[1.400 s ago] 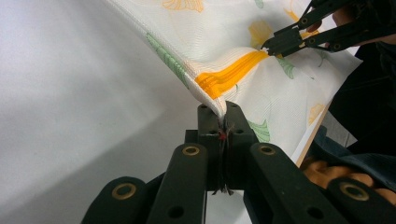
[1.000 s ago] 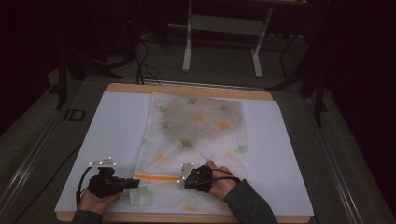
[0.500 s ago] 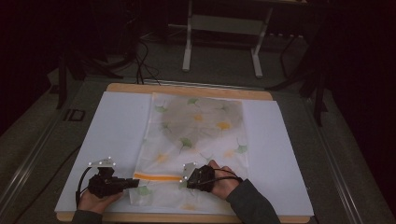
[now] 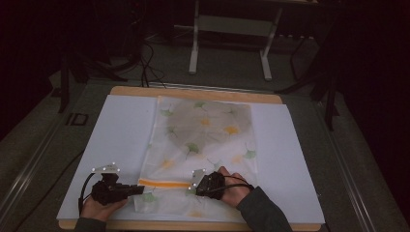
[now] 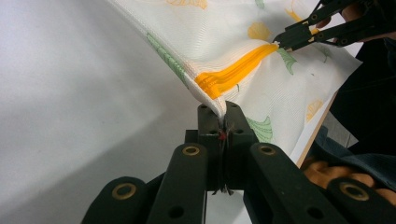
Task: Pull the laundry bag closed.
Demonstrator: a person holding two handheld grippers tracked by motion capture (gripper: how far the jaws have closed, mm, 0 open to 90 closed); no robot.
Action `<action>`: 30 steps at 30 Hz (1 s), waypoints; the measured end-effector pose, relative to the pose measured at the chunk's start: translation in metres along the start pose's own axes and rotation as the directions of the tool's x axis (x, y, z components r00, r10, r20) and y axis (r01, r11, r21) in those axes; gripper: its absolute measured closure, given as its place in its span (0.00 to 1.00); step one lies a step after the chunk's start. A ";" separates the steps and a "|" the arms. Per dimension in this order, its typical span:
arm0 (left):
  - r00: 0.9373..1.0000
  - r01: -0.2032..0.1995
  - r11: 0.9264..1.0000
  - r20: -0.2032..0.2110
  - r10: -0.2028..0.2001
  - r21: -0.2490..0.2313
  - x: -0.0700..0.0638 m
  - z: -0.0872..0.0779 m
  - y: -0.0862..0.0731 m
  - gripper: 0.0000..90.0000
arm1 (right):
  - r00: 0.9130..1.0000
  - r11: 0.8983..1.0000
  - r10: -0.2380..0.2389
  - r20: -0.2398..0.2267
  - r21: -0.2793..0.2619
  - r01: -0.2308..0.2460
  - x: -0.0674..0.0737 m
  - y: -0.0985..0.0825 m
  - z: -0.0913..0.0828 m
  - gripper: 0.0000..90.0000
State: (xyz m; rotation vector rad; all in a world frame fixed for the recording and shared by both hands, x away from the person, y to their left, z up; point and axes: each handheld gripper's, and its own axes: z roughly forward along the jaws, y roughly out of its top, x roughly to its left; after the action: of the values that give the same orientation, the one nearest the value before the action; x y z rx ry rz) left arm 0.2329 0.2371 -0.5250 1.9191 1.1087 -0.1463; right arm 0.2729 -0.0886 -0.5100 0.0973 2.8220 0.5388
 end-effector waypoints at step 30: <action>1.000 0.001 1.000 -0.005 -0.001 0.002 0.001 -0.001 0.000 0.98 | 1.000 0.999 0.017 0.013 0.045 -0.018 -0.004 -0.026 -0.010 1.00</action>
State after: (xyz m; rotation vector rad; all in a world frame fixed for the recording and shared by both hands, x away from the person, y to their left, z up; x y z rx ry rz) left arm 0.2327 0.2382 -0.5250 1.9222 1.1127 -0.1433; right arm 0.2733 -0.1167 -0.5095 0.1339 2.8243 0.4766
